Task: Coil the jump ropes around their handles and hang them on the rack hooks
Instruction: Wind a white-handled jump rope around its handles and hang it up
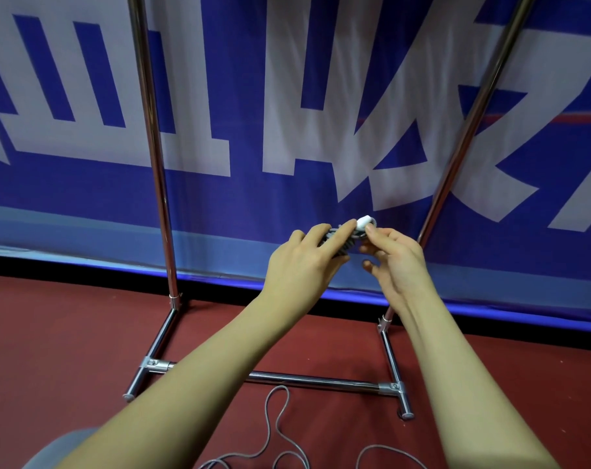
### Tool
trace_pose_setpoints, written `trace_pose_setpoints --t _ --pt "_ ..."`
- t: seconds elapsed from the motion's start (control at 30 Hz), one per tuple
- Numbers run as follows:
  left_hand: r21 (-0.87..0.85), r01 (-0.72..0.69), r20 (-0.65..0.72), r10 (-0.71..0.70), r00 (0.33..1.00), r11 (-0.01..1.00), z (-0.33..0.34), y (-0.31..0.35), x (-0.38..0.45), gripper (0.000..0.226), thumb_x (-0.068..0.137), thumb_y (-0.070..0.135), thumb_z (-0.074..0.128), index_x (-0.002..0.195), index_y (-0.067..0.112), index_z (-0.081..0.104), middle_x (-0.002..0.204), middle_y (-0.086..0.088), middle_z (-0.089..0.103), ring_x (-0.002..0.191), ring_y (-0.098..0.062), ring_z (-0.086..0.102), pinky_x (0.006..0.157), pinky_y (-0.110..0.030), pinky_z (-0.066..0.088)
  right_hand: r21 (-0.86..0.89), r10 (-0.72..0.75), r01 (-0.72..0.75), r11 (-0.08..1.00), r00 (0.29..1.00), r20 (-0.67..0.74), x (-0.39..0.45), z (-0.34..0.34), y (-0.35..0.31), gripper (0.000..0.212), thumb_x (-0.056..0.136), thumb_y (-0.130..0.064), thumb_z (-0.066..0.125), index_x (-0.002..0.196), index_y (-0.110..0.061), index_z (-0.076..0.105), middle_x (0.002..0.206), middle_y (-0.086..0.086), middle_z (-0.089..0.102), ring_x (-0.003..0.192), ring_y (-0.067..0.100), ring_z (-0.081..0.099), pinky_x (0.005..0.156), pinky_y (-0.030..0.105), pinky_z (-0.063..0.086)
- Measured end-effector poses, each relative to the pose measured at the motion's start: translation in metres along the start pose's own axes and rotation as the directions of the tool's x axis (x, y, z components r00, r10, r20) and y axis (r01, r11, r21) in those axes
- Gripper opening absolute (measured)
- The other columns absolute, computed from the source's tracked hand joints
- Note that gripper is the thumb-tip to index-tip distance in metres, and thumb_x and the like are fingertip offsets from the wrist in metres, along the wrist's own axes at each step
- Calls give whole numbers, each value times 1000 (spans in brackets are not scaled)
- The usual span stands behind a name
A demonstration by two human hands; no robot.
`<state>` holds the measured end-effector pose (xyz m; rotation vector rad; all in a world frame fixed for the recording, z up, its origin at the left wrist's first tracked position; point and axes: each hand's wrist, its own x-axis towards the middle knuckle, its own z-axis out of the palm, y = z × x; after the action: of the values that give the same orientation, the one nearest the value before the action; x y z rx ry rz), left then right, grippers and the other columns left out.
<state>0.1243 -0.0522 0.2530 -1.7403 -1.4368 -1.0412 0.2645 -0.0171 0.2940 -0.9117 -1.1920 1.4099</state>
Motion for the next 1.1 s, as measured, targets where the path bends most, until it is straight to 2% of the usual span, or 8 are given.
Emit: trace_pose_setpoints --t 0.23,0.5,0.63,0.77,0.83,0.9,1.0,1.1 --pt "81 -48 0 48 999 996 3 4 -3 43 86 33 45 120 21 69 100 -5 69 54 -22 49 41 -21 27 -3 25 -26 1000 981 -190 -1 12 7 14 90 -11 64 77 -10 59 71 3 56 63 10 45 57 25 37" --pt "155 -81 -3 83 997 985 9 8 -11 40 92 28 45 128 25 64 106 -3 69 54 -20 40 43 -22 20 -118 -119 83 990 933 -340 -6 22 14 17 89 -13 65 73 -7 61 69 4 58 62 11 49 62 24 41" --pt "47 51 13 -52 999 998 3 8 -5 42 92 32 44 130 28 61 102 1 66 54 -19 45 41 -21 21 -206 -277 223 953 916 -290 -6 22 14 15 91 -14 63 76 -15 64 73 -2 63 69 7 57 66 19 44" --pt "-222 257 196 -215 957 940 -14 1 6 45 94 37 46 139 35 47 117 8 57 76 -18 59 45 -28 39 -195 -385 356 914 913 -136 -8 17 11 24 90 0 59 84 -23 66 79 -5 67 73 3 58 68 20 47" --pt "-404 346 308 -230 923 847 -20 -1 7 46 94 38 49 140 40 45 121 15 54 90 -12 59 63 -38 52 -157 -416 395 905 900 -130 -8 12 10 24 89 2 60 85 -20 67 80 -6 69 75 5 60 69 22 49" --pt "-540 409 368 -230 901 736 -25 -2 10 45 93 40 51 137 44 44 118 19 53 95 -10 60 74 -44 53 -47 -399 397 917 908 -124 -7 10 8 22 89 3 60 85 -17 68 78 -8 70 75 6 62 66 20 50" --pt "-623 442 393 -230 890 646 -27 -1 11 44 92 37 53 136 43 47 110 18 54 91 -10 61 74 -47 54 86 -352 360 929 931 -100 -5 10 6 19 89 3 60 87 -14 69 77 -8 71 72 9 60 62 20 48" --pt "-634 404 388 -181 904 660 -31 -1 13 46 94 36 51 139 43 44 109 20 51 89 -10 60 75 -45 54 153 -323 332 931 943 -82 -5 8 4 15 88 2 61 87 -11 69 74 -7 69 68 9 57 59 20 46"
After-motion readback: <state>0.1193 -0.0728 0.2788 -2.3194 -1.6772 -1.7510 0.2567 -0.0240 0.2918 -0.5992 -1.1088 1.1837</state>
